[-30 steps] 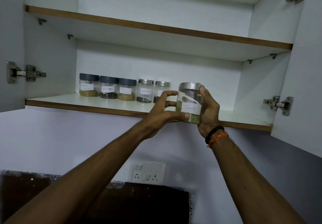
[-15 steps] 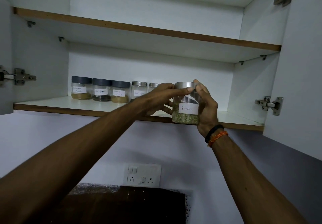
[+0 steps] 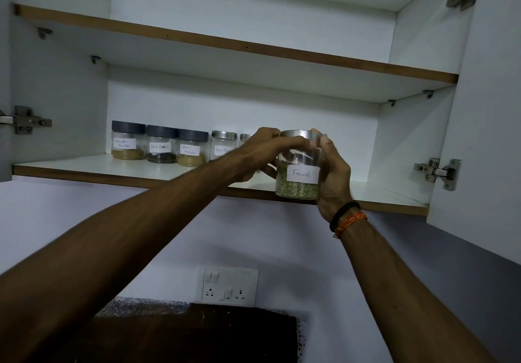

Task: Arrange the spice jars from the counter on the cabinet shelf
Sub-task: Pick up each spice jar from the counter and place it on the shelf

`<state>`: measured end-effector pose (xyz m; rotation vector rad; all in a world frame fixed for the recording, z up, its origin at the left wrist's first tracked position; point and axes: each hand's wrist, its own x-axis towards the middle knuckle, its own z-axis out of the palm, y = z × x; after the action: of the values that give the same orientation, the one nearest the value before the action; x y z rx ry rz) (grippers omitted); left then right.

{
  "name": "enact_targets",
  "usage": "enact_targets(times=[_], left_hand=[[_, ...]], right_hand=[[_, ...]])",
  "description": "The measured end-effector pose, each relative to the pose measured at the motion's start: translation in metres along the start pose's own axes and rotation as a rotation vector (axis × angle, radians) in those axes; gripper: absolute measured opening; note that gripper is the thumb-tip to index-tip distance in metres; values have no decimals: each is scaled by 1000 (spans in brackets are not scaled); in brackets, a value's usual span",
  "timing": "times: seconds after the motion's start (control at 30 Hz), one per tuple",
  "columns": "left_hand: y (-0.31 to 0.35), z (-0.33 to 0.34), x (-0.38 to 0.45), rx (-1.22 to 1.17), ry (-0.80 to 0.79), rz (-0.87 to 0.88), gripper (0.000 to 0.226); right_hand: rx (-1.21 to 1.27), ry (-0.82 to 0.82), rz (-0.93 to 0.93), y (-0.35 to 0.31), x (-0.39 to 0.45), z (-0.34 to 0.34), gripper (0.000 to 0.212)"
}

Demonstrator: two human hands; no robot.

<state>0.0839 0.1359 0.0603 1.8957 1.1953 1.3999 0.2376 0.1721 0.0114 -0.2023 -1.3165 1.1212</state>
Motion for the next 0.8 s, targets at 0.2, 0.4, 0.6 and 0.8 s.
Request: enact_targets(times=[0.2, 0.4, 0.6, 0.8], left_hand=[[-4, -17, 23, 85, 65, 23, 61], [-21, -28, 54, 123, 75, -25, 71], [-53, -28, 81, 70, 54, -66, 54], [-73, -23, 100, 60, 55, -61, 57]], right_hand=[[-444, 286, 48, 12, 22, -26, 45], [-1423, 339, -164, 38, 32, -44, 23], [-1501, 437, -239, 45, 31, -45, 23], [-1474, 468, -356, 49, 30, -48, 22]])
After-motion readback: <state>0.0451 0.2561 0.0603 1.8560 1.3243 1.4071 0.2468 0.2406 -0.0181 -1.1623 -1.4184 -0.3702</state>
